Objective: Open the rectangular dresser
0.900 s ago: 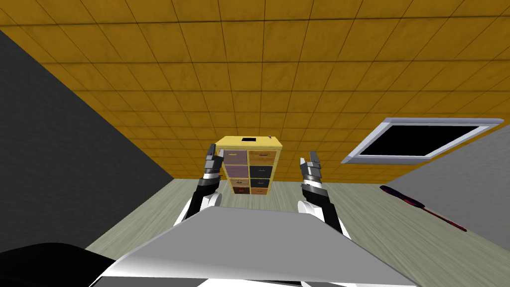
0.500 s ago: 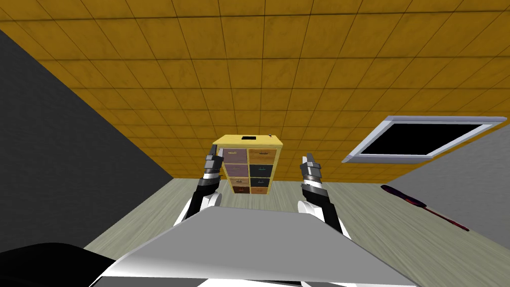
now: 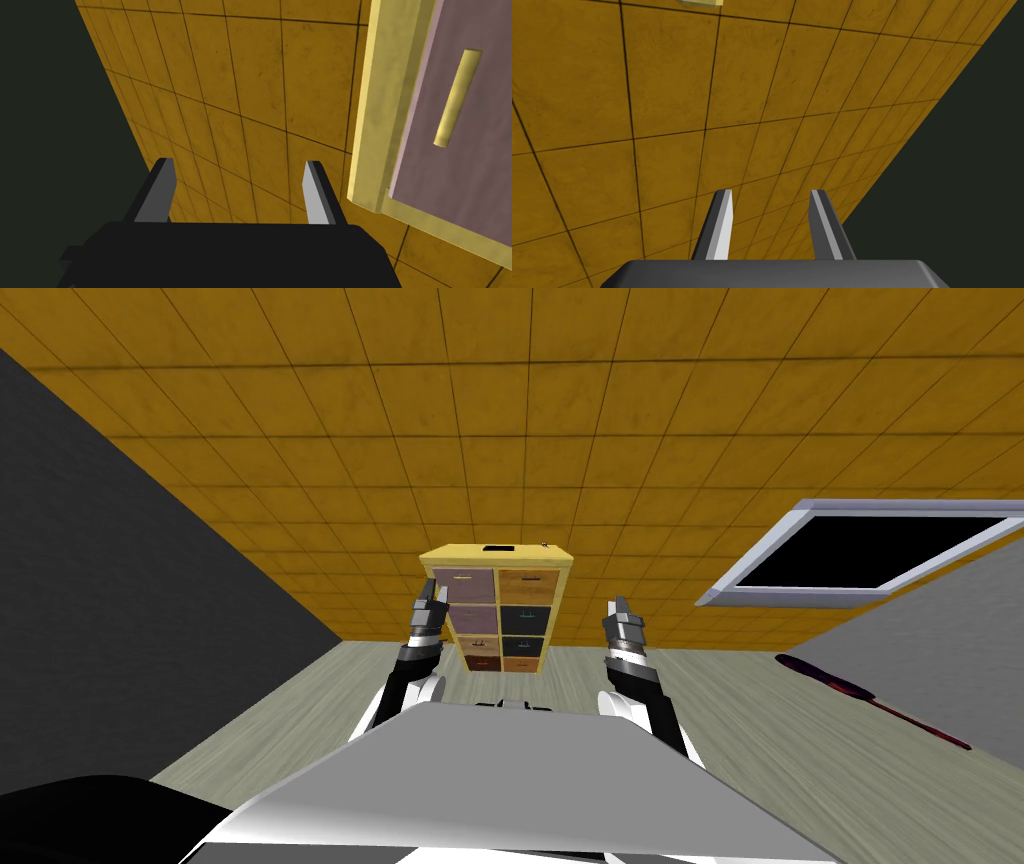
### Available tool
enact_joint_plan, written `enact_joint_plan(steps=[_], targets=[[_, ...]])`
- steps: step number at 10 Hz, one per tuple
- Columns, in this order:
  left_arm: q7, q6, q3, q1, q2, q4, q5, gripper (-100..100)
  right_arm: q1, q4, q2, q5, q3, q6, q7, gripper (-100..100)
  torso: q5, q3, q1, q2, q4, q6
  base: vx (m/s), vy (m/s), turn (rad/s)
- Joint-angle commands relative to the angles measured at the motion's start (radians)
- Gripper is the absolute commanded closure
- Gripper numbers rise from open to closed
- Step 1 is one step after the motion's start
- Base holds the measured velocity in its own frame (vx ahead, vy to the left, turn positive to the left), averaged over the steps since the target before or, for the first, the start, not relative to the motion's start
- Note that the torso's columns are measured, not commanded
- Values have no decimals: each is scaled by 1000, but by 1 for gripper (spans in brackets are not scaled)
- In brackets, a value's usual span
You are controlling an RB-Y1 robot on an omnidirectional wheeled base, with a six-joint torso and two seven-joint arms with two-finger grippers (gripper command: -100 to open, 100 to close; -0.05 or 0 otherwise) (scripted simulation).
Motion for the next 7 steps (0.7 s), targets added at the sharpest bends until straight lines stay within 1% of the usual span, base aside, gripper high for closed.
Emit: enact_joint_plan(steps=[1,2,3,7], targets=[[-3,-5,1,-3,34,20,-2,-100,0,0,0,0,0,0,0,0,0,-148,0,74,74,0,19,-25,-4],[-4,-8,1,-5,47,33,-3,-100,0,0,0,0,0,0,0,0,0,-217,-1,107,107,0,19,-47,-4],[-9,-16,2,-10,70,66,-6,-100,0,0,0,0,0,0,0,0,0,-237,-2,116,116,0,23,-74,-6],[-20,-37,4,-24,96,151,-14,-100,0,1,0,0,0,0,0,0,0,-242,0,120,121,0,33,-84,-5]])
